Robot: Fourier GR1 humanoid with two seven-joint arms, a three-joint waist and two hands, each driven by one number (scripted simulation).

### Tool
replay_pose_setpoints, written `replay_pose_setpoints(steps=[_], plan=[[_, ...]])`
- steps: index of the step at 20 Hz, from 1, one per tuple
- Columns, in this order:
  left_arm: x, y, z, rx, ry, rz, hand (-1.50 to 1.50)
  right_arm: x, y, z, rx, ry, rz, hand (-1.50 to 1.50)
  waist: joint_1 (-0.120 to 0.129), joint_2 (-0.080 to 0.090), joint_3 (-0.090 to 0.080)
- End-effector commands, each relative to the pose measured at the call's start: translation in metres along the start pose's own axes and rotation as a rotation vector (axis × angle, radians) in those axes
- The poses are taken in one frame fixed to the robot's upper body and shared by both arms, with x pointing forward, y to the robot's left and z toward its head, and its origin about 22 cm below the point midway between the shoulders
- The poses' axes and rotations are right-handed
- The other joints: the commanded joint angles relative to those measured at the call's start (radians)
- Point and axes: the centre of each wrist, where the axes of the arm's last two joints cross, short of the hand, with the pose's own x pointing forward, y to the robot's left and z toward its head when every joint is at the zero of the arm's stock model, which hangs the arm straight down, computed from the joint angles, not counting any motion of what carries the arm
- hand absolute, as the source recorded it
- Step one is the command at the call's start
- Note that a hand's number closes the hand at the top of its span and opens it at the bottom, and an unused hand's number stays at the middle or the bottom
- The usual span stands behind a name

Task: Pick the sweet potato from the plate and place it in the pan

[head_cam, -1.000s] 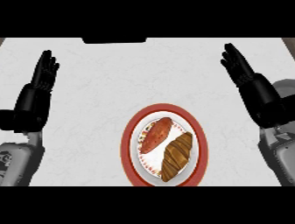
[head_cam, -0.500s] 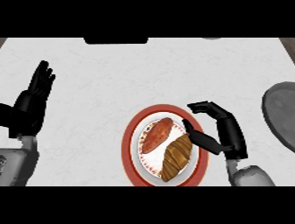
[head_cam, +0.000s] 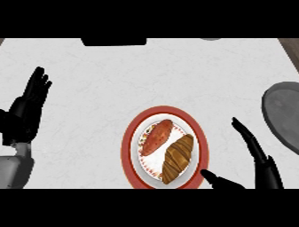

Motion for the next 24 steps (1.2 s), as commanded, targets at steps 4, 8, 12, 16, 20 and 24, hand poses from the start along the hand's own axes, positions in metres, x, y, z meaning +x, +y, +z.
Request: replay_pose_setpoints(steps=[4, 8, 12, 16, 20, 24], plan=[[0.005, -0.016, 0.002, -0.007, 0.007, -0.002, 0.0, 0.052, -0.051, 0.005, 0.184, 0.098, 0.292, -1.5, 0.016, 0.002, -0.003], [-0.003, -0.027, -0.002, -0.03, -0.01, 0.003, 0.0, 0.106, -0.063, -0.013, 0.183, 0.136, 0.292, -1.5, 0.028, 0.009, 0.0], [0.0, -0.012, -0.003, -0.036, 0.005, 0.0, 0.0, 0.148, -0.068, -0.035, 0.173, 0.12, 0.395, -1.5, 0.044, 0.01, 0.0], [0.017, -0.027, -0.021, -0.037, -0.007, 0.007, 0.0, 0.167, -0.033, -0.063, 0.218, 0.127, 0.361, -1.5, 0.04, 0.01, 0.002], [0.006, -0.027, 0.009, -0.042, 0.006, 0.029, 0.0, 0.176, -0.008, -0.068, 0.323, 0.112, 0.299, -1.5, 0.047, 0.007, 0.002], [0.011, -0.016, 0.002, -0.047, 0.006, 0.018, 0.0, 0.174, -0.001, -0.077, 0.359, 0.084, 0.232, -1.5, 0.036, 0.008, 0.003]])
